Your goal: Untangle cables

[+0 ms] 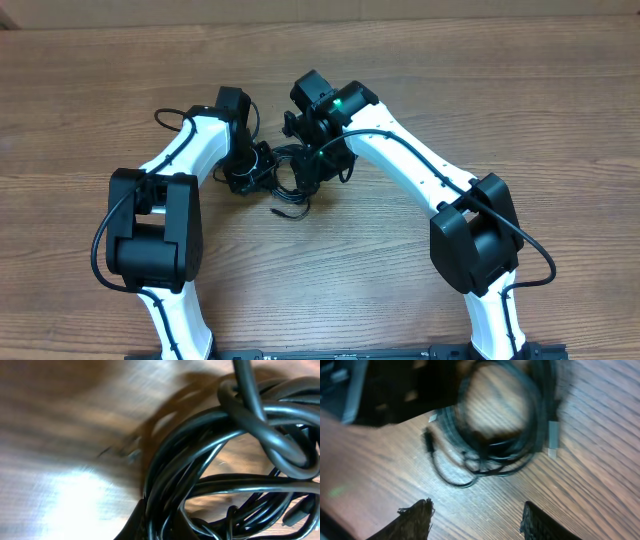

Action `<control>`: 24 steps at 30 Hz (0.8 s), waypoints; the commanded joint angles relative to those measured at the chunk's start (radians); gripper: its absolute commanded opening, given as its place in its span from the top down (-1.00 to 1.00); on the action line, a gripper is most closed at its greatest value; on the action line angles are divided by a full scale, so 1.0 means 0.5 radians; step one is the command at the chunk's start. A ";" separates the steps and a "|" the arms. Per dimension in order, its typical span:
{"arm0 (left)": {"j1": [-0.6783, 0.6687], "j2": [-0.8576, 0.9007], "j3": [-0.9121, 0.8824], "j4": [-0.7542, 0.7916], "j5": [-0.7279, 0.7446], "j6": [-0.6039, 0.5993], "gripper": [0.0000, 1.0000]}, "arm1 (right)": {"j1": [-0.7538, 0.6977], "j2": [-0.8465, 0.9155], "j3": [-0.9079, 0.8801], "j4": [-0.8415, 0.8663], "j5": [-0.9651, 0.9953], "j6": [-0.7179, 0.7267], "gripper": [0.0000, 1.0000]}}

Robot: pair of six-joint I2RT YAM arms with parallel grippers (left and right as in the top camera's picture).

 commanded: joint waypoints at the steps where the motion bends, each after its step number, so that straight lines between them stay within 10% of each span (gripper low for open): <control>1: 0.020 0.138 -0.011 0.206 0.020 0.381 0.92 | 0.001 -0.015 0.002 0.017 -0.134 -0.157 -0.14; 9: 0.027 0.138 -0.002 0.346 0.528 0.921 0.92 | 0.003 -0.015 -0.130 0.259 -0.132 -0.189 0.36; 24: 0.034 0.138 0.001 0.320 0.488 0.930 0.92 | 0.003 0.004 -0.541 0.739 -0.017 -0.047 0.37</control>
